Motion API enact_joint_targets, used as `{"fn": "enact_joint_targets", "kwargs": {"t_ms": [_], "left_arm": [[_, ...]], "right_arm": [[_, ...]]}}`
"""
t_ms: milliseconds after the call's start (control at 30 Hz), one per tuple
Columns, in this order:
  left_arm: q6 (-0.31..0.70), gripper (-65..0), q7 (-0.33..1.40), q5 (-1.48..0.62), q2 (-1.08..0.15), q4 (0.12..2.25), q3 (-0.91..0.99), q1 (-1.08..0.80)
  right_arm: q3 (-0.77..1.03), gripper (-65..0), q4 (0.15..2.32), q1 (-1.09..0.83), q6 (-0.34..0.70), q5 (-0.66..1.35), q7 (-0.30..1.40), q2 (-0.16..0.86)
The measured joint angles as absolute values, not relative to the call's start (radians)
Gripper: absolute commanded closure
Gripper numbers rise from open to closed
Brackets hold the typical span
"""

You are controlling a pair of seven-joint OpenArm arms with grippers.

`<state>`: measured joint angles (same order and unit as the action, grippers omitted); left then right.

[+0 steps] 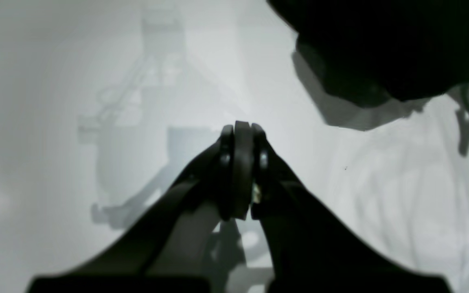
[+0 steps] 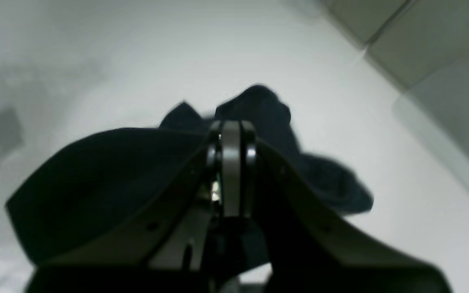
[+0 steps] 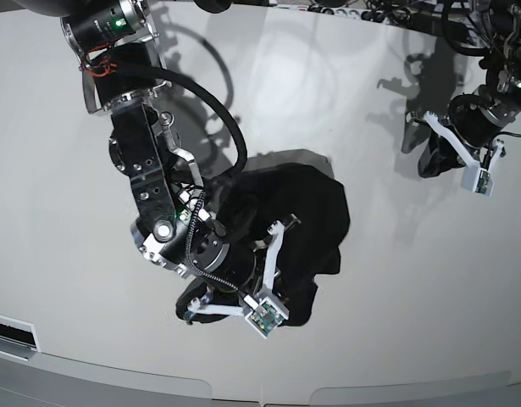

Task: Layout the t-shirt on the table in an organized manner, then fold the t-shirt properly
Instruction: 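Move the right gripper down onto the crumpled black t-shirt, then grasp the black t-shirt with the right gripper and lift it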

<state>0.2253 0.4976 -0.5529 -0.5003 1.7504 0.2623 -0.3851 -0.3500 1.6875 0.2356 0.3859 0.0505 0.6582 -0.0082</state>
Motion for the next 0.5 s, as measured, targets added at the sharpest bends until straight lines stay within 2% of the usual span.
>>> {"fn": "enact_joint_targets", "kwargs": {"t_ms": [100,233,500], "left_arm": [[0.225,0.0,0.498,-0.551,-0.501,1.750,0.262,-0.385],[0.225,0.0,0.498,-0.551,-0.500,1.750,0.262,-0.385],[0.225,0.0,0.498,-0.551,-0.500,1.750,0.262,-0.385]], "right_arm": [[-0.349,0.0,1.754,0.234,0.384,0.047,0.673,-0.008],[-0.314,0.0,1.807,0.224,0.331,0.045,0.691,-0.009],[-0.109,0.0,1.837,0.225,0.117,0.052,0.728,-0.009]]}}
